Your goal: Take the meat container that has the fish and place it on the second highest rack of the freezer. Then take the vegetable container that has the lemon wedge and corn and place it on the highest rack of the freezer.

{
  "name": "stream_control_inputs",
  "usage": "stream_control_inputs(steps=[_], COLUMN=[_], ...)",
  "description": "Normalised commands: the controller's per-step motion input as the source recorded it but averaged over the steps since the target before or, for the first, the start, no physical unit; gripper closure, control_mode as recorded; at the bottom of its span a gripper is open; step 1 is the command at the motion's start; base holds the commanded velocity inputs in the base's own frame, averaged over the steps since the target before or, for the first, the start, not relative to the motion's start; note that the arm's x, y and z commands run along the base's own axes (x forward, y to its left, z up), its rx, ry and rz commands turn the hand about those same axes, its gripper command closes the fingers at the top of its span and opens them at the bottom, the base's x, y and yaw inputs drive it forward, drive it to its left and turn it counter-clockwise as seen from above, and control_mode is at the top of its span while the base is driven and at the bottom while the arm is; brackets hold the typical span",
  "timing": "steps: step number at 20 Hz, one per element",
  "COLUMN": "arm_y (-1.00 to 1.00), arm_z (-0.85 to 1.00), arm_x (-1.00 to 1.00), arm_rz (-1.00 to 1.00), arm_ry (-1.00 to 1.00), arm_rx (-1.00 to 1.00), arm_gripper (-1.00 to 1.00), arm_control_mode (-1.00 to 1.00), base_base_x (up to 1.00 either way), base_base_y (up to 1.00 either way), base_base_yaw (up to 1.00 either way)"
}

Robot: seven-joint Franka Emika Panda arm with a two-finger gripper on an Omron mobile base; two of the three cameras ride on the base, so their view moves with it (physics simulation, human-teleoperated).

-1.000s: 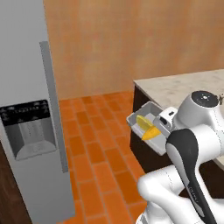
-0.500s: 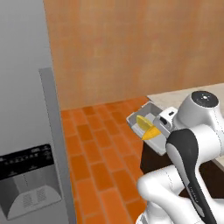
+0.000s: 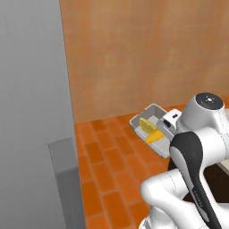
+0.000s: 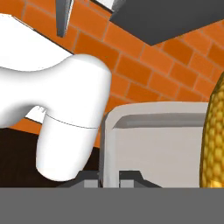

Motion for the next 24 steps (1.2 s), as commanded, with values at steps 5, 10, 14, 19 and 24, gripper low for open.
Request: stream_control_inputs(steps=[5,10,14,19,24], arm_y=[0.0,0.0,0.0,0.0,0.0], arm_z=[0.0,0.0,0.0,0.0,0.0], arm_x=[0.0,0.0,0.0,0.0,0.0], arm_rz=[0.0,0.0,0.0,0.0,0.0], arm_ry=[0.0,0.0,0.0,0.0,0.0], arm_rx=[0.0,0.0,0.0,0.0,0.0], arm_gripper=[1.0,1.0,1.0,1.0,1.0], arm_control_mode=[1.0,1.0,1.0,1.0,1.0], base_base_x=[1.0,1.0,0.5,0.05,0.04], base_base_y=[0.0,0.0,0.02,0.24,0.32], base_base_yaw=[0.29,0.51,0.66,0.67,0.61])
